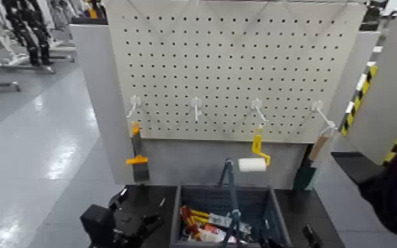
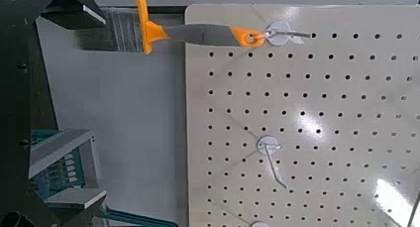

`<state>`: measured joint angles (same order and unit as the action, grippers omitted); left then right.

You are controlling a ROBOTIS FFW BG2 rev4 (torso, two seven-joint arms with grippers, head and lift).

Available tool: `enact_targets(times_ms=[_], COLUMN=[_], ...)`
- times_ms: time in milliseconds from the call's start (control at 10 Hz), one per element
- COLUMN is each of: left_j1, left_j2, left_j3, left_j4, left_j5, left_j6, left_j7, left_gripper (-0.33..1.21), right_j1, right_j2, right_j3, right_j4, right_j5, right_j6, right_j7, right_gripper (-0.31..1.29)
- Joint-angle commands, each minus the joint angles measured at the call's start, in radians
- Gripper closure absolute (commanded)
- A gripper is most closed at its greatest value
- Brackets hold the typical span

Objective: Put the red screwdriver into the crate.

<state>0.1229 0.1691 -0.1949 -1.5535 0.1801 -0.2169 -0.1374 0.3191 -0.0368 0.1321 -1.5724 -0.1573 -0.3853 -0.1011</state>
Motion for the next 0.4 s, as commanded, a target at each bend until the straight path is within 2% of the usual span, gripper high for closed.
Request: enact_targets(times_ms=[100, 400], left_j1=[0.049, 0.058], left_j2=[0.000, -0.003], left_j3=[0.014, 0.017], left_j4=[-0.033, -0.040], left_j5=[-0.031, -0.034], left_j6=[-0.012, -0.009], left_j7=[-0.001, 0.007], left_gripper=[0.11, 0.11], right_j1=[0.003, 0.006], right_j2=[0.000, 0.003], right_j3=[-0.006, -0.009], right_j4=[-0.003, -0.006], right_j5=[0.005, 0.022], right_j6=[-0.001, 0.002], right_j7=[0.000, -0.002], right_gripper=[0.13, 0.13])
